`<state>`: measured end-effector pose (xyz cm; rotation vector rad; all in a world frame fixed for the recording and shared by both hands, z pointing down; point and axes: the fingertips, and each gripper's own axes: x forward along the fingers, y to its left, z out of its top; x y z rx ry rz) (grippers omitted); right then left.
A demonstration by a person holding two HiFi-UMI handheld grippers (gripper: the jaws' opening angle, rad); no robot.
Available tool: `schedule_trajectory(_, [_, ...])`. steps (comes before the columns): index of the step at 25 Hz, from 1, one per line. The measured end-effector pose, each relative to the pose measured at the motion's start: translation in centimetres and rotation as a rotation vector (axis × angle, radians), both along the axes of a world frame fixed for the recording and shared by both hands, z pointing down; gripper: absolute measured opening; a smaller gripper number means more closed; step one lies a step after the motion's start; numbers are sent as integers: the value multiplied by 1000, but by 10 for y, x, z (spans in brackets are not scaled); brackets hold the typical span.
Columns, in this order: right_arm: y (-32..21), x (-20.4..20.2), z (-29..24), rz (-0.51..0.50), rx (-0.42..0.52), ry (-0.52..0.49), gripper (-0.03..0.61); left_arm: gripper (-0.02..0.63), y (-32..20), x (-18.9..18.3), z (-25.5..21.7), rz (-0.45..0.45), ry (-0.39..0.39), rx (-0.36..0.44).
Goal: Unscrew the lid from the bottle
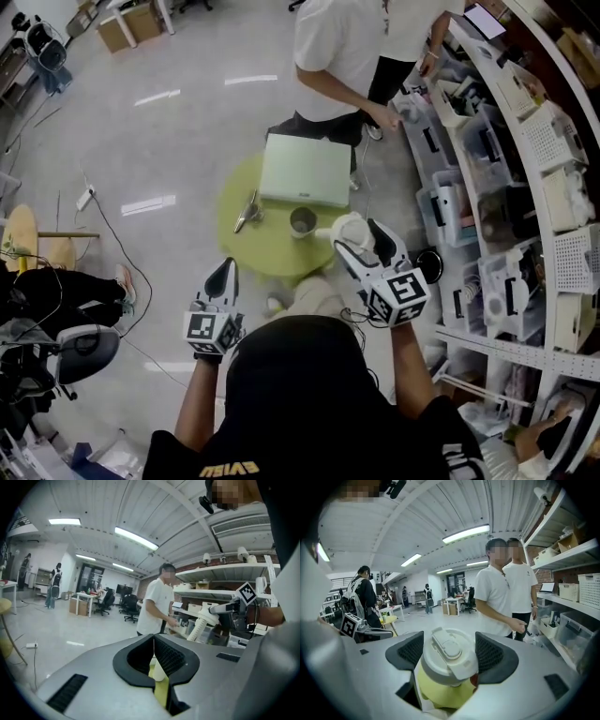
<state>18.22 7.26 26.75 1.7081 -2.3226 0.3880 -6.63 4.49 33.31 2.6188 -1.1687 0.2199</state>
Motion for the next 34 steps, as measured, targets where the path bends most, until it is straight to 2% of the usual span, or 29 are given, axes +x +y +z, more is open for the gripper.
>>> schedule_trajectory(6, [5,1,-7,5,12,10,344,20,-1,-10,-2,-13,-5,2])
schedule_trajectory(13, [10,5,-6,20,12,28,344,20,5,3,-2,19,11,-3])
schedule_trajectory(20, [10,6,-8,24,18,29,343,20,6,14,-5,63,-20,24])
schedule_trajectory(34, [8,-5,-6,5,17,38,342,21,8,12,-6,68,-21,37])
